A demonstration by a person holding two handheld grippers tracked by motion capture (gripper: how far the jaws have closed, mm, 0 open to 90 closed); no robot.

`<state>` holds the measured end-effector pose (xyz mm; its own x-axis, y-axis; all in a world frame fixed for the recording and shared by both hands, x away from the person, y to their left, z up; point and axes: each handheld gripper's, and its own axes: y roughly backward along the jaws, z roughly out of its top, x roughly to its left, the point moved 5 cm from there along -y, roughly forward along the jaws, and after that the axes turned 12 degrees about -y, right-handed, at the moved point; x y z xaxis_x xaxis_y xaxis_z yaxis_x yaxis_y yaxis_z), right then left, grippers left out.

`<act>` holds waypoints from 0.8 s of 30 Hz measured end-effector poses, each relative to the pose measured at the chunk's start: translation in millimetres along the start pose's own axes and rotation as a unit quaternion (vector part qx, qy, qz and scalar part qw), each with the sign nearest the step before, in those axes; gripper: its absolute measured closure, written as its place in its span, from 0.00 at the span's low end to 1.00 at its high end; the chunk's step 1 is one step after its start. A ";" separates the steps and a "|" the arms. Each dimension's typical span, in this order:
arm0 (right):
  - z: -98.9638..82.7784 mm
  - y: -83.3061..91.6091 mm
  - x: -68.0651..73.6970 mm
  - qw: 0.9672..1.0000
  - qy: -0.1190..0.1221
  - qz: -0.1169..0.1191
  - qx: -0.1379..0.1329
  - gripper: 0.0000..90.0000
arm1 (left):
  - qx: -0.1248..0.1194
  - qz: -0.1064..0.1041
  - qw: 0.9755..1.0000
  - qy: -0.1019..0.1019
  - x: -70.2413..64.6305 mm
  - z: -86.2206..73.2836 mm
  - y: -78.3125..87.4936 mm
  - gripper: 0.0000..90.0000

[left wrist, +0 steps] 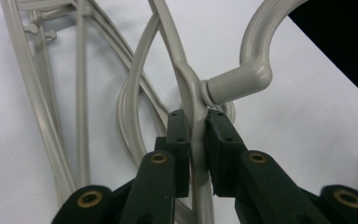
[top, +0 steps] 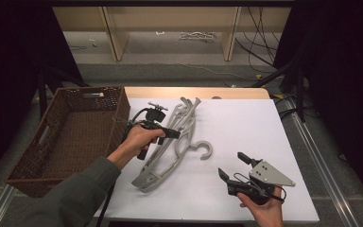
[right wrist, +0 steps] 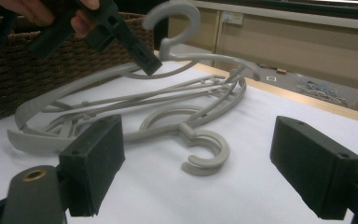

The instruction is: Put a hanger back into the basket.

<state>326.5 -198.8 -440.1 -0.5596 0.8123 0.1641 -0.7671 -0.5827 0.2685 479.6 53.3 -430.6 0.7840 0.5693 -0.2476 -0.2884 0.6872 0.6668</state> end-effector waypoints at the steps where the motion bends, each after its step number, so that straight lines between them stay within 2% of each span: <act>1: 0.0 0.0 0.0 1.000 0.000 0.000 0.000 0.21 | -0.004 0.000 1.000 0.000 -0.3 0.9 2.5 0.89; 6: -0.2 0.0 -0.3 1.000 -0.001 -0.001 0.001 0.21 | -0.023 -0.008 1.000 -0.009 -5.9 7.6 19.4 0.90; 7: -0.8 -0.6 0.4 1.000 -0.005 0.006 0.001 0.21 | -0.023 -0.008 1.000 -0.009 -5.9 7.6 19.4 0.90; 12: -0.4 0.1 -0.3 1.000 -0.001 -0.001 0.001 0.21 | -0.044 -0.019 0.999 -0.008 -11.0 13.8 38.7 0.90; 19: -0.5 -1.2 0.6 1.000 -0.008 0.006 -0.002 0.21 | -0.059 -0.020 0.998 -0.019 -19.7 20.4 60.1 0.90; 21: -0.1 0.0 -0.1 1.000 -0.004 0.000 0.001 0.21 | -0.062 -0.016 0.998 -0.029 -22.4 23.0 68.4 0.90; 22: -0.6 -0.6 0.3 1.000 -0.005 0.005 0.000 0.21 | -0.066 -0.013 0.997 -0.037 -25.6 25.4 76.9 0.90; 24: -0.5 -1.2 0.3 1.000 -0.007 0.006 -0.003 0.21 | -0.065 -0.011 0.997 -0.044 -27.1 26.6 81.2 0.90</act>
<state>327.0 -197.8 -440.8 -0.5647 0.8053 0.1806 -0.7620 -0.5928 0.2606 449.6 81.7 -351.1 0.8342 0.5161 -0.1941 -0.3359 0.7549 0.5633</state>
